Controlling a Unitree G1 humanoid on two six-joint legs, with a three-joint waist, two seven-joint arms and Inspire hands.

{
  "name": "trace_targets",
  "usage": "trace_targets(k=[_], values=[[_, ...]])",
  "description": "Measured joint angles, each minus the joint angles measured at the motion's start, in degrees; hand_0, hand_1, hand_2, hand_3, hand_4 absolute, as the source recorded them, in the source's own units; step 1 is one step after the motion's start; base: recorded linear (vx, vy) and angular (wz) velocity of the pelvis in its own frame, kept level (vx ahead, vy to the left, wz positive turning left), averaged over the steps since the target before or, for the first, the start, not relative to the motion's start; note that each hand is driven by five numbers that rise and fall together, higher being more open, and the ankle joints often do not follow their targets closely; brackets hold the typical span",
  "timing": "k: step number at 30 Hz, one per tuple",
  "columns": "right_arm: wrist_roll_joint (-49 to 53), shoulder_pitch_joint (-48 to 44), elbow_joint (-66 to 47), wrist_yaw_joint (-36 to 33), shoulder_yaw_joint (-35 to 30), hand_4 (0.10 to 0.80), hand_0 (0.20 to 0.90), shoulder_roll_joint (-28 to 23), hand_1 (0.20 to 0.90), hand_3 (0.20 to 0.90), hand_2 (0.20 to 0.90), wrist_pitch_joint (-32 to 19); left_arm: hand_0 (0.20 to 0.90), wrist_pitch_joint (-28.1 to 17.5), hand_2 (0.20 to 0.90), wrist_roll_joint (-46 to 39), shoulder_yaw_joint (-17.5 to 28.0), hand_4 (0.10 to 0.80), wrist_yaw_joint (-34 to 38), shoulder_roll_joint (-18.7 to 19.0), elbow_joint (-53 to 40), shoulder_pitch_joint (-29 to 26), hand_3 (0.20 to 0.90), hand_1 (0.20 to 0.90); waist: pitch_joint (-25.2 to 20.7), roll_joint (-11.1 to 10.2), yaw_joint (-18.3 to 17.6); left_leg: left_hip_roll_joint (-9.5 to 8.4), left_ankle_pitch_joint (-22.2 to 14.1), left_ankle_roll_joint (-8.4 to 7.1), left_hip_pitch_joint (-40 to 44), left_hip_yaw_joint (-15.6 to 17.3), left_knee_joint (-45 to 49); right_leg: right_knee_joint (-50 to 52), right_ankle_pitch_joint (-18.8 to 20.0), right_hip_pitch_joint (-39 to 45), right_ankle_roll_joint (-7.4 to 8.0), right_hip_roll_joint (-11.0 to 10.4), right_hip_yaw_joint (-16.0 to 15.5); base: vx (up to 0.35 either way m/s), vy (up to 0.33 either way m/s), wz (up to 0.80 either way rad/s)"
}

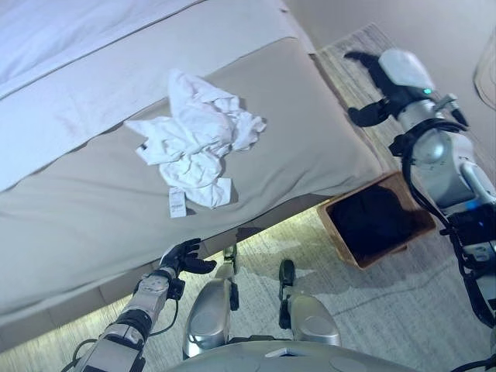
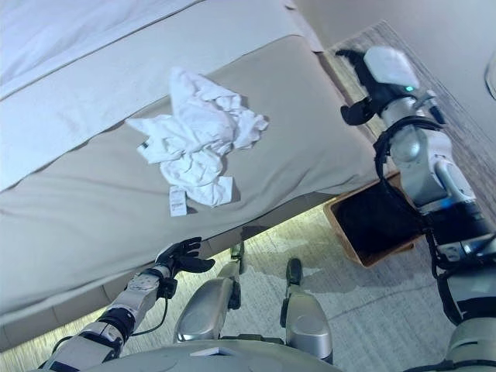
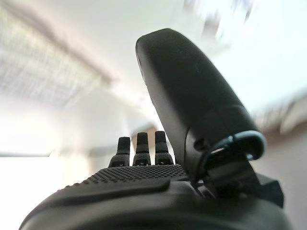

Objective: Pick up the clothes from the bed and place them into the basket

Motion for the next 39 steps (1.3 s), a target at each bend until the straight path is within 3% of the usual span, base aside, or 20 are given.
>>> trace_targets(k=[3, 7, 11, 16, 21, 23, 24, 26, 27, 28, 29, 30, 34, 39], values=[[-0.4, -4.2, 8.0, 0.2, 5.9, 0.800, 0.900, 4.2, 0.900, 0.900, 0.900, 2.0, 0.900, 0.0, 0.900, -2.5, -0.6, 0.800, -0.1, 1.5, 0.5, -1.6, 0.900, 0.900, 1.0, -1.7, 4.9, -0.40, -0.4, -0.11, -4.0, -2.9, 2.4, 7.2, -3.6, -4.7, -0.31, -0.8, -2.7, 0.062, 0.092, 0.54], [-0.8, -13.2, 18.1, -1.5, 9.1, 0.800, 0.900, 9.4, 0.900, 0.900, 0.900, 3.7, 0.900, -0.1, 0.900, -4.8, -1.2, 0.800, 0.4, 4.6, 0.4, -4.3, 0.900, 0.900, 5.5, -4.1, 10.1, -3.10, -1.7, 0.89, -7.7, -6.2, 7.3, 17.9, -9.0, -9.1, -0.39, -4.2, -6.2, 0.103, 0.104, 0.52], [-0.8, -21.4, 23.5, -6.0, 9.4, 0.800, 0.900, 11.0, 0.900, 0.900, 0.900, 5.4, 0.900, -0.4, 0.900, -7.1, -1.0, 0.800, 1.2, 5.7, 0.0, -4.3, 0.900, 0.900, 6.7, -4.0, 14.3, -4.73, -3.8, 1.24, -15.3, -7.7, 12.8, 24.8, -10.7, -16.2, -0.16, -6.4, -7.9, 0.035, 0.124, 0.32], [-0.4, -27.5, 28.6, -11.5, 11.1, 0.800, 0.900, 14.0, 0.900, 0.900, 0.900, 8.4, 0.900, -1.4, 0.900, -9.0, -1.1, 0.800, 1.1, 6.0, -0.4, -2.0, 0.900, 0.900, 6.8, -3.9, 17.1, -5.47, -5.3, 1.18, -22.9, -9.2, 18.4, 27.4, -10.7, -21.9, -0.17, -7.1, -9.7, -0.025, 0.069, 0.11], [1.4, -32.2, 36.0, -14.8, 11.5, 0.800, 0.900, 16.5, 0.900, 0.900, 0.900, 12.6, 0.900, -4.4, 0.900, -11.2, -1.1, 0.800, -0.2, 5.8, -2.0, -1.2, 0.900, 0.900, 6.8, -3.9, 17.6, -6.10, -5.8, 0.62, -28.7, -10.7, 20.2, 29.6, -11.6, -27.2, 0.15, -8.0, -10.7, -0.005, 0.007, 0.06], [1.1, -34.4, 41.0, -13.1, 12.5, 0.413, 0.568, 17.1, 0.568, 0.513, 0.568, 14.5, 0.900, -5.4, 0.900, -11.2, -1.1, 0.800, -1.1, 5.7, -2.2, -1.2, 0.900, 0.900, 6.8, -3.9, 18.3, -6.15, -5.7, 0.39, -29.8, -10.8, 20.1, 30.5, -11.6, -28.8, 0.20, -8.4, -11.1, 0.005, -0.044, 0.04], [1.1, -35.4, 42.5, -11.4, 13.4, 0.100, 0.300, 17.1, 0.300, 0.200, 0.300, 15.8, 0.900, -5.6, 0.900, -11.2, -1.0, 0.800, -1.3, 5.8, -2.8, -1.1, 0.900, 0.900, 6.8, -3.8, 18.6, -6.15, -5.7, 0.37, -30.1, -11.0, 20.0, 30.7, -11.6, -29.1, 0.20, -8.4, -11.3, 0.019, -0.053, 0.09], [1.4, -37.3, 44.7, -9.0, 13.8, 0.100, 0.300, 16.8, 0.300, 0.200, 0.300, 17.7, 0.900, -6.4, 0.900, -11.9, -1.1, 0.800, -1.6, 5.8, -3.1, -1.0, 0.900, 0.900, 6.7, -3.8, 19.1, -6.15, -6.1, -0.40, -30.1, -11.4, 18.7, 30.6, -11.6, -29.5, 0.16, -8.4, -11.8, 0.030, -0.083, 0.20], [1.5, -38.7, 45.9, -8.2, 13.9, 0.100, 0.300, 16.2, 0.300, 0.200, 0.300, 18.3, 0.900, -6.5, 0.900, -12.2, -1.1, 0.800, -1.8, 5.8, -3.7, -1.1, 0.900, 0.900, 6.7, -3.9, 19.6, -6.13, -6.8, -3.00, -30.1, -11.5, 17.7, 30.1, -11.6, -29.7, 0.09, -8.4, -11.9, 0.033, -0.105, 0.27], [1.5, -39.9, 47.1, -7.3, 14.5, 0.100, 0.300, 15.2, 0.300, 0.200, 0.300, 18.6, 0.900, -6.6, 0.900, -12.2, -1.2, 0.800, -2.0, 5.7, -4.1, -1.4, 0.900, 0.900, 6.7, -3.9, 19.6, -6.27, -7.7, -4.28, -30.5, -11.6, 18.2, 28.8, -11.6, -29.6, -0.02, -9.0, -11.9, 0.029, -0.114, 0.09], [1.5, -40.6, 47.5, -6.3, 15.1, 0.100, 0.300, 14.7, 0.300, 0.200, 0.300, 18.6, 0.900, -6.7, 0.900, -12.2, -1.2, 0.800, -2.2, 5.7, -4.2, -0.9, 0.900, 0.900, 6.7, -3.8, 20.8, -6.71, -8.2, -2.08, -32.0, -12.5, 25.6, 29.7, -11.6, -29.8, 0.00, -9.3, -12.2, 0.028, -0.129, -0.28], [2.3, -40.7, 47.2, -5.9, 15.5, 0.100, 0.300, 14.6, 0.300, 0.200, 0.300, 18.5, 0.900, -6.4, 0.900, -12.2, -1.2, 0.800, -2.2, 6.1, -4.1, -0.1, 0.900, 0.900, 6.5, -3.6, 21.4, -5.96, -8.2, -1.99, -31.2, -13.1, 25.0, 30.2, -11.4, -29.4, 0.22, -8.3, -12.5, 0.021, -0.118, -0.32], [6.4, -40.9, 47.5, -6.2, 15.3, 0.100, 0.300, 12.4, 0.300, 0.200, 0.300, 18.3, 0.900, -6.5, 0.900, -12.2, -1.0, 0.800, -1.8, 7.4, -5.9, 0.4, 0.900, 0.900, 6.5, -3.6, 20.9, -6.03, -7.5, -2.90, -28.8, -13.3, 20.9, 28.0, -11.5, -27.7, 0.09, -8.3, -13.1, 0.013, -0.140, 0.15], [13.5, -37.3, 39.8, -12.1, 14.9, 0.100, 0.300, 12.0, 0.300, 0.200, 0.300, 16.1, 0.900, -5.4, 0.900, -12.0, 0.0, 0.800, 0.0, 8.5, -5.1, 1.4, 0.900, 0.900, 6.6, -3.9, 20.6, -3.96, -6.7, -2.35, -20.7, -11.4, 18.5, 23.0, -11.0, -19.1, 0.96, -6.2, -12.2, 0.017, -0.131, -0.12]])
